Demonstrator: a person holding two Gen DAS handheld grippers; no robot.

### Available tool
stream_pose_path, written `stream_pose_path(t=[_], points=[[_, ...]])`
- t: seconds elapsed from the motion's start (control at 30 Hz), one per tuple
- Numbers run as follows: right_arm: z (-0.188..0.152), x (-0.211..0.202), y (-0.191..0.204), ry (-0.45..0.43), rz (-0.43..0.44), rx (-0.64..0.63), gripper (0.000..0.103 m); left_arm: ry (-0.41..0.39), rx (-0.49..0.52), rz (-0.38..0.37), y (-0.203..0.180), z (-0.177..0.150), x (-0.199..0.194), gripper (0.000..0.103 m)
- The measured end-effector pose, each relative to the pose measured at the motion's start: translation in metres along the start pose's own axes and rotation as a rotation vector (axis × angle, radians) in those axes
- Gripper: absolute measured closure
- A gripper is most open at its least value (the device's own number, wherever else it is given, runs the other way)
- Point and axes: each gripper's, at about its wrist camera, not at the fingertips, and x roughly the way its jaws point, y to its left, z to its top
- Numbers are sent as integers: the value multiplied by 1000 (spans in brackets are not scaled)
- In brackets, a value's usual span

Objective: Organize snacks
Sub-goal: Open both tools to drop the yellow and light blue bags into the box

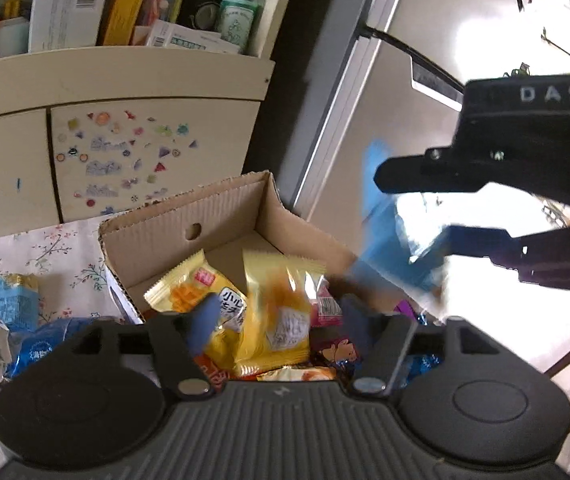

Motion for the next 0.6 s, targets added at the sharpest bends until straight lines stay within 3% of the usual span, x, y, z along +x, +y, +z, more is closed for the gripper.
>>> stream_pose_path(t=[0.1,0.3,0.6], points=[[0,-3,-1,-10,11,11,30,-23,-13,-3,2,5,-9,27],[-3,-4,4,-6,56,0,26,-60,-30,30,12,19,-34,22],[-14,2,29,46,179,-79,23,-98,-74,134,53,35,-70,18]])
